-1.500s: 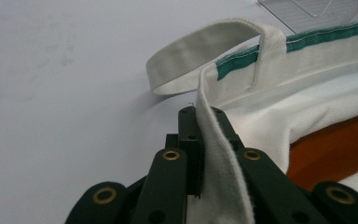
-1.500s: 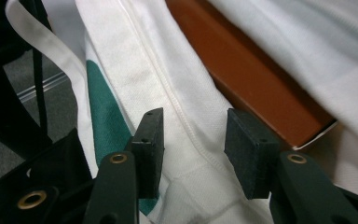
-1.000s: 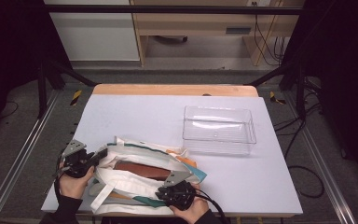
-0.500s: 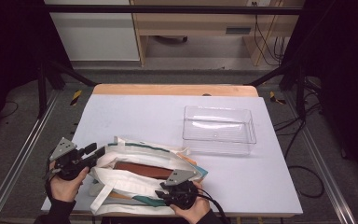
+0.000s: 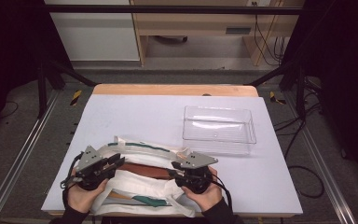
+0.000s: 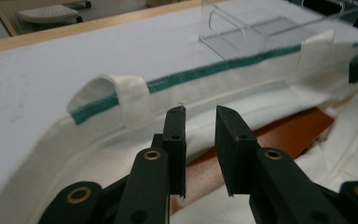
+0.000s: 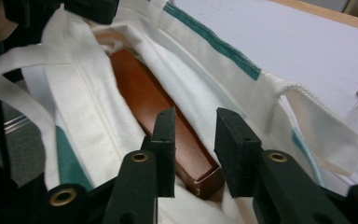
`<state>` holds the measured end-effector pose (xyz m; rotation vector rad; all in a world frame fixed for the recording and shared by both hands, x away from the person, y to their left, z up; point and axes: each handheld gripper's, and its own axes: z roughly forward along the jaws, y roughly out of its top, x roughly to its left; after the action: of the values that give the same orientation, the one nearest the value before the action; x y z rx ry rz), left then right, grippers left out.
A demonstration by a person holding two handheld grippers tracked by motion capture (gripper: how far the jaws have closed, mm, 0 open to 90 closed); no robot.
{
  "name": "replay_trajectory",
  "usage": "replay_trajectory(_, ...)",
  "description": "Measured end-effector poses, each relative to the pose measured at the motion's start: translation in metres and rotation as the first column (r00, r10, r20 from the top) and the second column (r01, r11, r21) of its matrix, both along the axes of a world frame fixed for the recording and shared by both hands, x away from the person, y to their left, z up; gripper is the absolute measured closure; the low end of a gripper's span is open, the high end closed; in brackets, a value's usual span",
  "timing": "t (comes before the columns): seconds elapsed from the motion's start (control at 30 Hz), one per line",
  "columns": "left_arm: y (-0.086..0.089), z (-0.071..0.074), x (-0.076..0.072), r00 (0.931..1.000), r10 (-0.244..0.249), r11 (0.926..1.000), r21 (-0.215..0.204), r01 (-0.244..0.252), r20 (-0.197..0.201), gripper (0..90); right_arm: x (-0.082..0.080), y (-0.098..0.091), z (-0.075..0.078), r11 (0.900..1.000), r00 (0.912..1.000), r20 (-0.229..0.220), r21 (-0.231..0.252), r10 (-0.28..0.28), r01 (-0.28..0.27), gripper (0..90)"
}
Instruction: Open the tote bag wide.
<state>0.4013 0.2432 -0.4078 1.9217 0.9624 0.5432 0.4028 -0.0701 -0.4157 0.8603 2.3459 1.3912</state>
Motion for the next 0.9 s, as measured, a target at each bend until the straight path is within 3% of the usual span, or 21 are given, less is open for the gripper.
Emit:
replay_trajectory(0.13,-0.001,-0.01,0.001,0.9991,-0.019,0.9993,0.03,0.021,-0.037,69.9,0.005,0.007,-0.005,0.9992,1.0,0.006,-0.04,-0.001,0.001,71.7)
replay_trajectory(0.3,0.002,-0.017,-0.008,0.998,-0.047,0.9989,0.006,0.047,-0.042,58.1,0.01,0.016,-0.011,0.9962,0.9995,0.025,-0.085,-0.017,0.019,66.8)
replay_trajectory(0.37,0.001,-0.018,-0.01,0.9969,-0.06,0.9981,0.01,0.061,-0.051,54.0,0.011,0.017,-0.012,0.9955,0.9991,0.032,-0.091,-0.026,0.029,63.0)
replay_trajectory(0.53,0.001,-0.024,-0.018,0.9962,-0.062,0.9975,0.03,0.064,-0.062,51.0,0.016,0.022,-0.022,0.9906,0.9988,0.034,-0.131,-0.035,0.039,63.2)
replay_trajectory(0.63,0.002,-0.027,-0.021,0.9953,-0.047,0.9984,0.025,0.05,-0.084,53.9,0.017,0.022,-0.022,0.9896,0.9979,0.047,-0.134,-0.045,0.051,72.0)
replay_trajectory(0.7,0.003,-0.027,-0.023,0.9947,-0.038,0.9987,0.03,0.041,-0.095,58.1,0.018,0.02,-0.022,0.991,0.9991,0.014,-0.127,-0.04,0.042,82.7)
replay_trajectory(0.77,0.004,-0.027,-0.025,0.9934,-0.035,0.9982,0.044,0.04,-0.109,64.0,0.018,0.021,-0.023,0.9893,0.9991,0.017,-0.14,-0.038,0.04,88.2)
replay_trajectory(0.9,0.01,-0.028,-0.03,0.9888,-0.04,0.9979,0.045,0.047,-0.144,76.1,0.018,0.02,-0.018,0.9876,0.9971,0.035,-0.139,-0.068,0.072,89.9)
